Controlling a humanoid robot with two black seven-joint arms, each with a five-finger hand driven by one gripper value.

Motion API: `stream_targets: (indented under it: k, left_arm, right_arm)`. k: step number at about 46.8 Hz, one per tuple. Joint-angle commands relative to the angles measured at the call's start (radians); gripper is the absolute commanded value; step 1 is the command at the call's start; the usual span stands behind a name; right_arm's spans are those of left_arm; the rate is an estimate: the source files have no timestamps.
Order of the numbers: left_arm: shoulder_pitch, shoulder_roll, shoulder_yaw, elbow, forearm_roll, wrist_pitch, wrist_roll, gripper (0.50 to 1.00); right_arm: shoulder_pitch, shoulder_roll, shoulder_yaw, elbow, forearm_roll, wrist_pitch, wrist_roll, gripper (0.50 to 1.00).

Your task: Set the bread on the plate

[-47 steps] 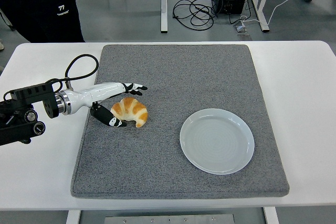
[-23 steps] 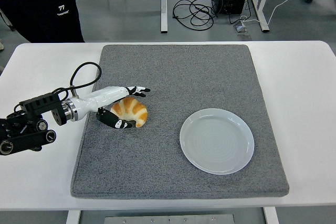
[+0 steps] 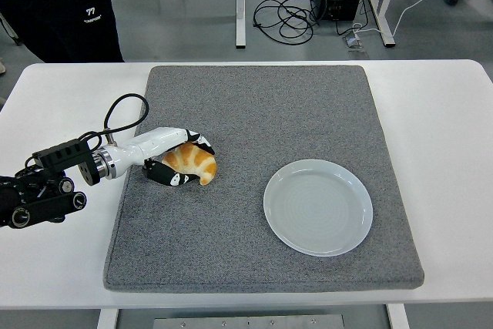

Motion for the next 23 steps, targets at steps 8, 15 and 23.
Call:
stream_targets:
  k: [8,15,23]
  left_arm:
    - [-0.019,0.003,-0.016,0.000,-0.001,0.000,0.001,0.500]
    - [-0.036,0.005,-0.024,0.000,-0.009,0.000,0.003,0.500]
    - [-0.050,0.005,-0.021,-0.002,-0.047,-0.023,0.001,0.500]
  right_arm:
    - [0.001,0.000,0.000,0.000,0.000,0.000,0.001,1.000]
    - [0.001,0.000,0.000,0.000,0.000,0.000,-0.001,1.000]
    - [0.001,0.000,0.000,0.000,0.000,0.000,0.001,1.000]
